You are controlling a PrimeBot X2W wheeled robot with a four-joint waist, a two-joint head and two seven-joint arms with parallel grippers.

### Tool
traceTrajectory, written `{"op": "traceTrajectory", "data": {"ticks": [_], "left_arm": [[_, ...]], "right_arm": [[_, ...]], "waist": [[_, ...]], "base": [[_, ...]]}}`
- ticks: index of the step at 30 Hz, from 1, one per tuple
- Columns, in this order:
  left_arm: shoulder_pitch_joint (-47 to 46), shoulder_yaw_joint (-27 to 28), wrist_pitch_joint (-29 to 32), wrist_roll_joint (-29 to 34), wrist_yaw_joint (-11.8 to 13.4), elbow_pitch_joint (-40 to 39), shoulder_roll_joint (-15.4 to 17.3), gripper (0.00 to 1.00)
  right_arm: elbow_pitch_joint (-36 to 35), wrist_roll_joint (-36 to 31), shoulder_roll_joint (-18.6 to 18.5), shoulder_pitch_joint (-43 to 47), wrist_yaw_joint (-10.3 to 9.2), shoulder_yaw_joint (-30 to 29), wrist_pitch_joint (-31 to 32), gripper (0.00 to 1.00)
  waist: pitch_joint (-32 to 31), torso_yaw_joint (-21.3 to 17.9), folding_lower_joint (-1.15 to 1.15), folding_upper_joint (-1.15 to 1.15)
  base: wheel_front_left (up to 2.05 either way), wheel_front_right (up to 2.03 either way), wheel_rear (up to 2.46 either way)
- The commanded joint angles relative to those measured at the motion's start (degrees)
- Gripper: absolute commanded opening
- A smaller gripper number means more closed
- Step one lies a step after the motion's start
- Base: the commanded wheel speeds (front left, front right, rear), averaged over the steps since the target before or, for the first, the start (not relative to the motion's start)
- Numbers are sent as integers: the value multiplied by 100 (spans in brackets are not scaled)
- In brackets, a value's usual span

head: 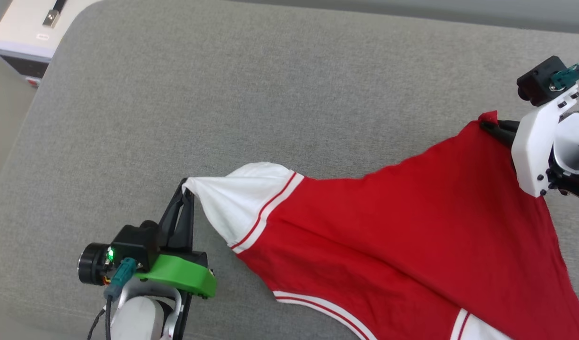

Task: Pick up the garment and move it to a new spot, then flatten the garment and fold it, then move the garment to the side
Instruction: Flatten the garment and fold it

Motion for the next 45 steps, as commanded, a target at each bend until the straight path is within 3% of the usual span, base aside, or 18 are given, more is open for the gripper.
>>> {"op": "traceTrajectory", "data": {"ticks": [1,9,18,26,33,45], "left_arm": [[-171,46,-33,10,-50,-60,68,0],[-814,102,255,13,-158,-499,400,0],[-2530,81,698,-168,-353,-727,705,0],[-4578,-190,998,-141,-443,-328,822,0],[-6605,-430,1102,-127,-485,390,876,0],[-9364,-758,628,-171,-509,2043,1030,0]], "right_arm": [[-47,69,-16,-52,-3,-21,-149,0],[-216,190,-102,-78,-3,-313,-827,0],[-409,-45,-111,-393,-3,-1105,-1407,0],[-403,-596,61,-1099,-3,-1881,-1462,0],[22,-1112,305,-2391,-3,-2517,-1346,0],[1254,-1806,865,-4632,-3,-2557,-1778,0]], "waist": [[-455,-365,0,0],[-910,-730,0,0],[-775,-1010,0,0],[-73,-1180,0,0],[930,-1228,0,0],[1894,-1300,0,0]], "base": [[0,0,0],[0,0,0],[0,0,0],[0,0,0],[0,0,0],[0,0,0]]}}
